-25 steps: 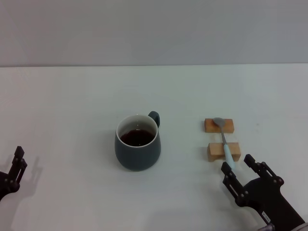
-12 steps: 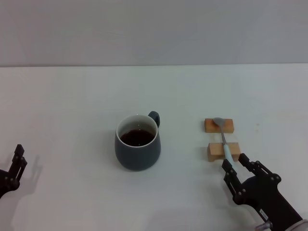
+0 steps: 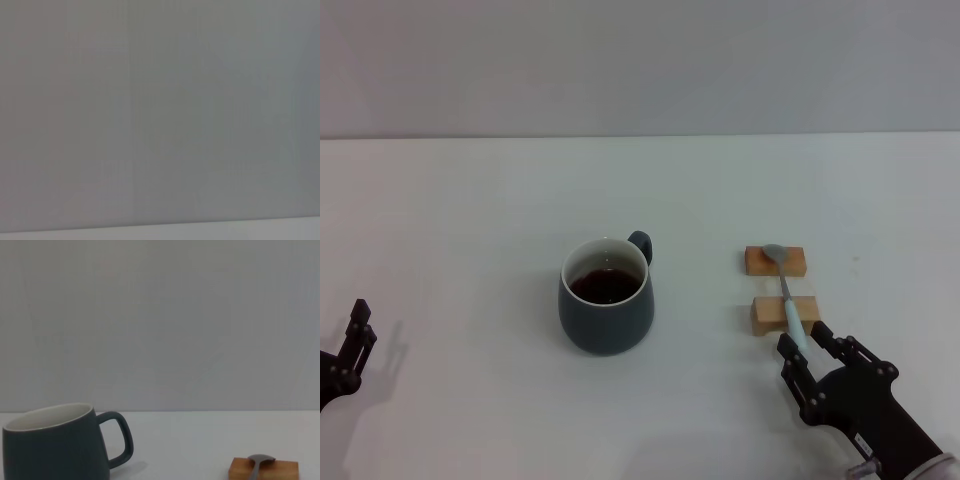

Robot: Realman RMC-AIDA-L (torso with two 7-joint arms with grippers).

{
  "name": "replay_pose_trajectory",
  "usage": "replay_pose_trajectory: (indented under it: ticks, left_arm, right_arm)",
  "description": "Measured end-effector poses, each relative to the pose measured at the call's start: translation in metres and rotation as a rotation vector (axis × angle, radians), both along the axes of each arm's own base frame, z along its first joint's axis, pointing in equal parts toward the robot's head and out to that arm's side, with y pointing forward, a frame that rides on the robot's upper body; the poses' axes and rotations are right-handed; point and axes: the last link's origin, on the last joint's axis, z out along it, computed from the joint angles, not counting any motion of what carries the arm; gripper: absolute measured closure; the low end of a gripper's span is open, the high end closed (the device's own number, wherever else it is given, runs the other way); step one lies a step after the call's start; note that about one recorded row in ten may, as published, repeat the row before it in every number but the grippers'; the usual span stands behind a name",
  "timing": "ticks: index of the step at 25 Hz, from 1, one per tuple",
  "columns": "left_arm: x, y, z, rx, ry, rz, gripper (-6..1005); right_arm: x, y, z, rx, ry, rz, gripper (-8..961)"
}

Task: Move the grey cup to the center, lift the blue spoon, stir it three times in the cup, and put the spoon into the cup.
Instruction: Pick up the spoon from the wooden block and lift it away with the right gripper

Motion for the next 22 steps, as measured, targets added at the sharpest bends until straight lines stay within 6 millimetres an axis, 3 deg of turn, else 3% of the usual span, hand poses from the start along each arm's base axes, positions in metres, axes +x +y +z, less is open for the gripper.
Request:
replay_pose_trajectory:
  ticks: [22]
  left_arm:
    - [-0.0001, -0.0012, -0.0006, -0.004, 0.000, 0.000, 314]
  right_arm:
    - [0.0035, 0.0008, 0.0031, 0.017, 0.000, -0.017, 557]
